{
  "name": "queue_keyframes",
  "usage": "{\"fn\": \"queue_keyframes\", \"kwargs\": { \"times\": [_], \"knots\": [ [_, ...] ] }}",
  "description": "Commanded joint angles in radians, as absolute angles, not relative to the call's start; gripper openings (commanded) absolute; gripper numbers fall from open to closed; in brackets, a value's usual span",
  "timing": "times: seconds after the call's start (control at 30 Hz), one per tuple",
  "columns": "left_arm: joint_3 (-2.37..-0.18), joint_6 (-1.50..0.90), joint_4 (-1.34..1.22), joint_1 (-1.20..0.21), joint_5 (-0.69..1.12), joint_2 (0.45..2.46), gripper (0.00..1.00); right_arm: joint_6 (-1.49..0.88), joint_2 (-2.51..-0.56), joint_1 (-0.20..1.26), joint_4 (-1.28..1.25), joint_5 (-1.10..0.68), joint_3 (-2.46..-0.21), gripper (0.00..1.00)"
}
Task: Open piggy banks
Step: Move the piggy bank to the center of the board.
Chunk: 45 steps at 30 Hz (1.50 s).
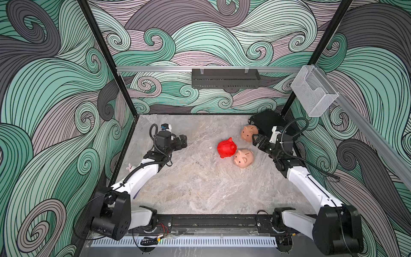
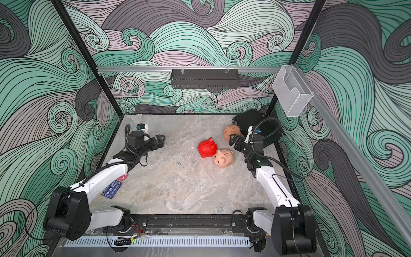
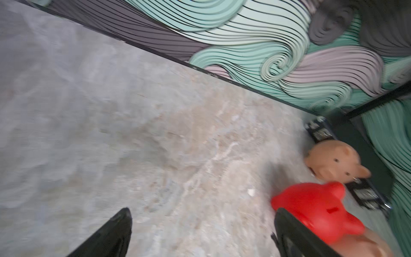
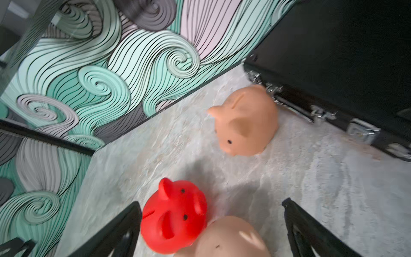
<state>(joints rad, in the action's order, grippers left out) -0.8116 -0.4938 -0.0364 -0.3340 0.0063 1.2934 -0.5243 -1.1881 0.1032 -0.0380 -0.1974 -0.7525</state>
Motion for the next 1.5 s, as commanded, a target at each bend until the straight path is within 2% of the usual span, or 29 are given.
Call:
{"fn": "queue_keyframes", "kwargs": {
  "times": [0.0,0.17,0.3,0.57,0.97,1.33,1.47],
  "knots": [
    [-0.869,-0.548,0.036,-0.421,0.095,1.316,0.99,-0.455,-1.252,0.168,0.172,-0.317,-0.883,0.98],
    [-0.874,-0.586,0.085,-0.474,0.168,1.307,0.99,-0.346,-1.403,0.252,0.441,-0.303,-1.068,0.97],
    [-0.837,-0.609,0.118,-0.474,0.197,1.256,0.99,-0.285,-1.506,0.295,0.551,-0.27,-1.165,0.97],
    [-0.727,-0.697,0.104,-0.474,0.203,1.159,0.99,-0.264,-1.653,0.358,0.616,-0.23,-1.291,0.91],
    [-0.71,-0.774,0.154,-0.473,0.117,1.132,0.99,-0.29,-1.777,0.381,0.653,-0.162,-1.395,0.84],
    [-0.692,-0.714,0.11,-0.471,0.187,1.146,0.99,-0.312,-1.836,0.43,0.658,-0.181,-1.437,0.81],
    [-0.665,-0.713,0.119,-0.471,0.127,1.105,0.99,-0.347,-1.85,0.486,0.658,-0.173,-1.448,0.79]
  ]
}}
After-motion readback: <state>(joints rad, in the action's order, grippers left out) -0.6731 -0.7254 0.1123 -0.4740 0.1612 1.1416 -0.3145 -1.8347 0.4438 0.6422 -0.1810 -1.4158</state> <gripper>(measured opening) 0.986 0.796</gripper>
